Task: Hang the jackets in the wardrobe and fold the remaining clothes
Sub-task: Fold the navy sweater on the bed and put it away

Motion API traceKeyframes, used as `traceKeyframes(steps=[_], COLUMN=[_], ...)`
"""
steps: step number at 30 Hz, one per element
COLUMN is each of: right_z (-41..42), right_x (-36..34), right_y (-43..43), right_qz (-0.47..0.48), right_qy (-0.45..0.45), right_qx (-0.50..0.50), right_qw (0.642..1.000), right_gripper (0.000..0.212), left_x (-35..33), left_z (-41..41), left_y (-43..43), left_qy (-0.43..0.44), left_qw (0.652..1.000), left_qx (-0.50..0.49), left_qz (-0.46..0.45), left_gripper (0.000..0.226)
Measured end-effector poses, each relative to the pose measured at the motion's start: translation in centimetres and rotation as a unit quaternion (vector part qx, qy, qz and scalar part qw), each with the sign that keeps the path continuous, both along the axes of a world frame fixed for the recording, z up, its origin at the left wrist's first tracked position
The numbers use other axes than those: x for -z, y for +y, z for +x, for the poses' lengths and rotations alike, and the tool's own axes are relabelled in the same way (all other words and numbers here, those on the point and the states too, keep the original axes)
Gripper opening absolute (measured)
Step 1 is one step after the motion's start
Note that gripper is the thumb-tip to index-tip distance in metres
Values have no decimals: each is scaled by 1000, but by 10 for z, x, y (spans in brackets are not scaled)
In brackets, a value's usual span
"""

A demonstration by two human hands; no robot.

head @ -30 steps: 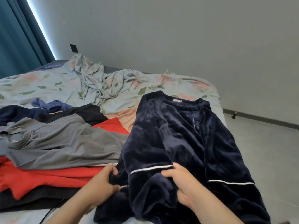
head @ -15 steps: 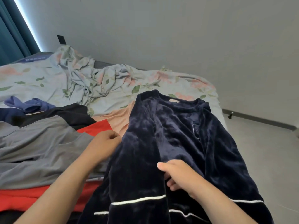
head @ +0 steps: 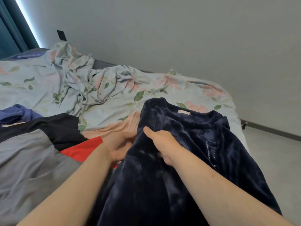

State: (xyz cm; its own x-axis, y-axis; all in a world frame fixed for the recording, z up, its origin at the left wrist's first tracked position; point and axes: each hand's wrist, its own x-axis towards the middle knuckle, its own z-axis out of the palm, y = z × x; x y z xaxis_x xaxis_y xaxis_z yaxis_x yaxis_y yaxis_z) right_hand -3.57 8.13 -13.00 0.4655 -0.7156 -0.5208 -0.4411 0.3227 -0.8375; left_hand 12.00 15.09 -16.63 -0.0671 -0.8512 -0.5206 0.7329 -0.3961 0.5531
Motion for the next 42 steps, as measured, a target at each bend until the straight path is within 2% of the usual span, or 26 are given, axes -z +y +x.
traceKeyframes(steps=[2,4,6,9,12,14,16,17,18,20,21,24,25,26,29,32,34,36,37,38,40,42], right_z=[-1,-8,-23,-52,-74,-81,-84,-83,-83,-82,-82,-82,-79,-75,-57,-40,-37,-41,-44,-47,-53,-55], right_x=[10,16,19,31,43,51,54,54,54,53,53,53,53,53,46,38,38,42,44,45,45,43], right_y=[-9,-16,-24,-40,-42,-40,-40,-40,-41,-41,-41,-40,-40,-40,-36,-28,-20,-15,-14,-13,-11,-6], right_qz=[82,145,203,226,219,205,179,169,164,167,169,154,143,130,108,188,212,204,188,165,102,32], right_qy=[-32,-86,-160,-213,-150,-116,-106,-108,-113,-122,-125,-126,-128,-128,-133,-170,-188,-203,-205,-199,-154,-87], right_qx=[30,77,131,206,247,234,228,226,222,213,210,198,188,173,119,68,51,36,24,11,7,27], right_qw=[996,983,957,928,932,943,951,953,955,955,955,960,963,968,978,965,958,957,960,966,983,995], right_gripper=[36,31,30,32,28,26,25,24,23,21,20,19,18,18,15,28,32,32,27,21,13,17], left_x=[5,7,12,20,25,23,24,24,24,20,17,1,-6,-13,-36,-40,-28,-13,-9,-7,-11,-16], left_z=[-5,-9,-11,-15,-16,-17,-18,-20,-21,-23,-23,-16,-7,5,47,76,78,70,63,60,51,34], left_y=[-1,-4,-12,-24,-27,-27,-35,-39,-43,-52,-56,-64,-67,-71,-83,-91,-88,-77,-67,-57,-38,-14], left_qy=[-59,-99,-169,-331,-508,-612,-698,-725,-737,-732,-715,-580,-540,-518,-535,-554,-605,-676,-696,-699,-712,-685], left_qw=[995,989,984,943,860,777,692,666,656,666,689,814,839,850,833,816,778,699,669,657,654,699], left_qx=[65,81,44,6,49,131,165,161,151,125,107,-6,-48,-80,-123,-135,-86,-35,-45,-76,-116,-68], left_qz=[-45,-68,-39,16,-6,-66,-82,-73,-65,-63,-56,20,41,51,69,91,144,228,258,272,230,194], left_gripper=[26,24,27,32,51,54,55,53,44,16,6,23,27,29,28,31,26,35,40,44,44,35])
